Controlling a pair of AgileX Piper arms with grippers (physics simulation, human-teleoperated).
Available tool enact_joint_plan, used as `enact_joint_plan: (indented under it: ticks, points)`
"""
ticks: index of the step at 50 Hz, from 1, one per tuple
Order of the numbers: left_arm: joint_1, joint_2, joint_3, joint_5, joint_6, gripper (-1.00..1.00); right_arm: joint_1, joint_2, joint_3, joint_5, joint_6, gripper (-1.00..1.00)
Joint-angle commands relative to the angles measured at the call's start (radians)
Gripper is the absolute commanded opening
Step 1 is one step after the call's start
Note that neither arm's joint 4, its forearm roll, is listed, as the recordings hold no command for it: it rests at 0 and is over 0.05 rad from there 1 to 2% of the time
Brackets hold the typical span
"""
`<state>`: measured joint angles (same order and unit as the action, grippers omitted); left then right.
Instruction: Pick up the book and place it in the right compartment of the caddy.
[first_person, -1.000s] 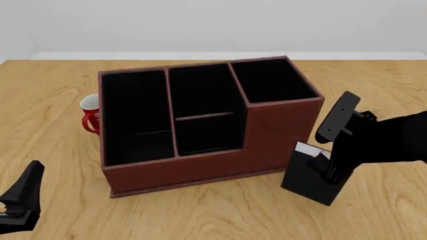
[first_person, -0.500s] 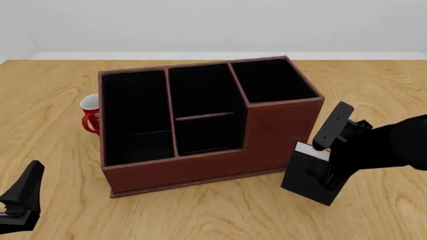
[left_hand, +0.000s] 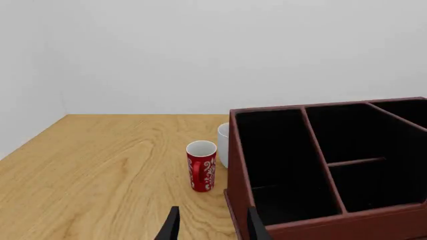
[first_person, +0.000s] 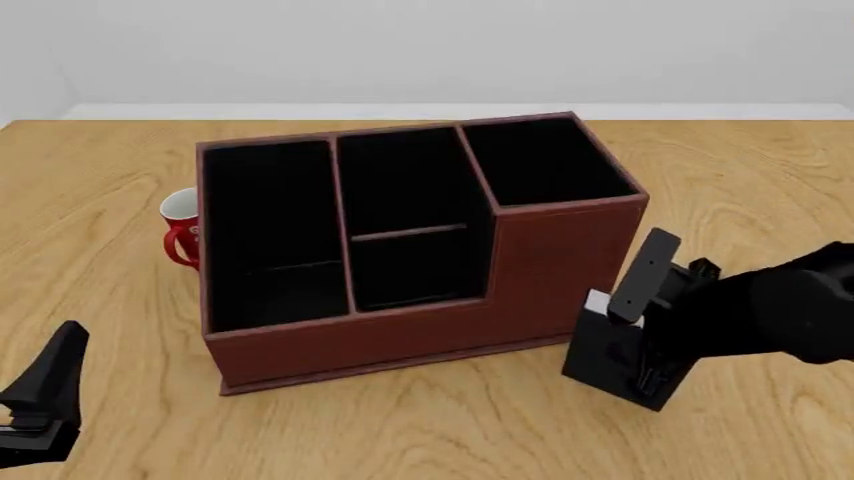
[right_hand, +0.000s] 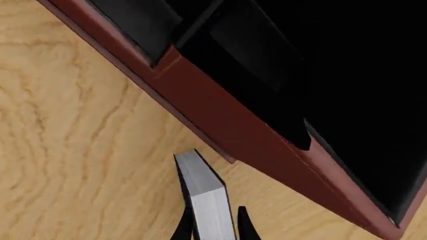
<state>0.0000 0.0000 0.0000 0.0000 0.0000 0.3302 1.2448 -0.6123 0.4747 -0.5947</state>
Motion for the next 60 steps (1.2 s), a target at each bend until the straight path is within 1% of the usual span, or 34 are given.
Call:
enact_joint_plan:
  ticks: [1, 3, 5, 7, 8, 11, 12, 14, 16, 17, 22, 24, 27, 28, 29, 35, 36, 41, 42, 43, 44, 45, 48, 50, 51, 52, 55, 56, 57, 58, 60]
  points:
    - [0.000, 0.000, 0.000, 0.000, 0.000, 1.00, 0.015, 0.027, 0.017, 0.001, 0.036, -1.00]
    - [0.000, 0.000, 0.000, 0.000, 0.000, 1.00, 0.030, 0.009, 0.014, 0.018, 0.047, -1.00]
    - [0.000, 0.000, 0.000, 0.000, 0.000, 1.00, 0.017, -0.001, 0.015, 0.023, 0.028, -1.00]
    - [0.000, 0.000, 0.000, 0.000, 0.000, 1.00, 0.020, -0.007, 0.013, 0.032, 0.035, -1.00]
    - [0.000, 0.000, 0.000, 0.000, 0.000, 1.00, 0.004, -0.011, 0.015, 0.033, 0.022, -1.00]
    - [0.000, 0.000, 0.000, 0.000, 0.000, 1.00, 0.016, -0.029, 0.016, 0.050, 0.032, -1.00]
    - [0.000, 0.000, 0.000, 0.000, 0.000, 1.00, 0.008, -0.037, 0.016, 0.056, 0.018, -1.00]
    - [0.000, 0.000, 0.000, 0.000, 0.000, 1.00, 0.025, -0.061, 0.009, 0.082, 0.032, -1.00]
    - [0.000, 0.000, 0.000, 0.000, 0.000, 1.00, 0.022, -0.073, 0.005, 0.092, 0.027, -1.00]
    - [0.000, 0.000, 0.000, 0.000, 0.000, 1.00, 0.040, -0.094, 0.004, 0.113, 0.041, -1.00]
    - [0.000, 0.000, 0.000, 0.000, 0.000, 1.00, 0.042, -0.138, 0.015, 0.141, 0.040, -1.00]
    - [0.000, 0.000, 0.000, 0.000, 0.000, 1.00, 0.055, -0.169, 0.017, 0.167, 0.048, -1.00]
    - [0.000, 0.000, 0.000, 0.000, 0.000, 1.00, 0.063, -0.186, 0.013, 0.183, 0.047, -1.00]
    - [0.000, 0.000, 0.000, 0.000, 0.000, 1.00, 0.070, -0.189, 0.009, 0.190, 0.056, -1.00]
    - [0.000, 0.000, 0.000, 0.000, 0.000, 1.00, 0.063, -0.196, 0.006, 0.196, 0.049, -1.00]
    - [0.000, 0.000, 0.000, 0.000, 0.000, 1.00, 0.066, -0.234, -0.006, 0.248, 0.046, -1.00]
    - [0.000, 0.000, 0.000, 0.000, 0.000, 1.00, 0.075, -0.240, -0.010, 0.260, 0.056, -1.00]
    - [0.000, 0.000, 0.000, 0.000, 0.000, 1.00, 0.073, -0.271, -0.026, 0.305, 0.053, -1.00]
    - [0.000, 0.000, 0.000, 0.000, 0.000, 1.00, 0.084, -0.282, -0.040, 0.327, 0.067, -1.00]
    - [0.000, 0.000, 0.000, 0.000, 0.000, 1.00, 0.084, -0.283, -0.040, 0.327, 0.067, -1.00]
    - [0.000, 0.000, 0.000, 0.000, 0.000, 1.00, 0.074, -0.293, -0.040, 0.339, 0.050, -1.00]
    - [0.000, 0.000, 0.000, 0.000, 0.000, 1.00, 0.091, -0.305, -0.058, 0.361, 0.072, -1.00]
    - [0.000, 0.000, 0.000, 0.000, 0.000, 1.00, 0.114, -0.330, -0.091, 0.410, 0.092, -1.00]
    - [0.000, 0.000, 0.000, 0.000, 0.000, 1.00, 0.112, -0.337, -0.098, 0.423, 0.085, -1.00]
    - [0.000, 0.000, 0.000, 0.000, 0.000, 1.00, 0.108, -0.353, -0.124, 0.439, 0.077, -1.00]
    - [0.000, 0.000, 0.000, 0.000, 0.000, 1.00, 0.120, -0.356, -0.139, 0.453, 0.094, -1.00]
    - [0.000, 0.000, 0.000, 0.000, 0.000, 1.00, 0.131, -0.371, -0.142, 0.469, 0.096, -1.00]
    - [0.000, 0.000, 0.000, 0.000, 0.000, 1.00, 0.149, -0.381, -0.145, 0.488, 0.108, -1.00]
    - [0.000, 0.000, 0.000, 0.000, 0.000, 1.00, 0.149, -0.389, -0.146, 0.496, 0.103, -1.00]
    - [0.000, 0.000, 0.000, 0.000, 0.000, 1.00, 0.160, -0.399, -0.160, 0.519, 0.116, -1.00]
    - [0.000, 0.000, 0.000, 0.000, 0.000, 1.00, 0.166, -0.406, -0.170, 0.529, 0.123, -1.00]
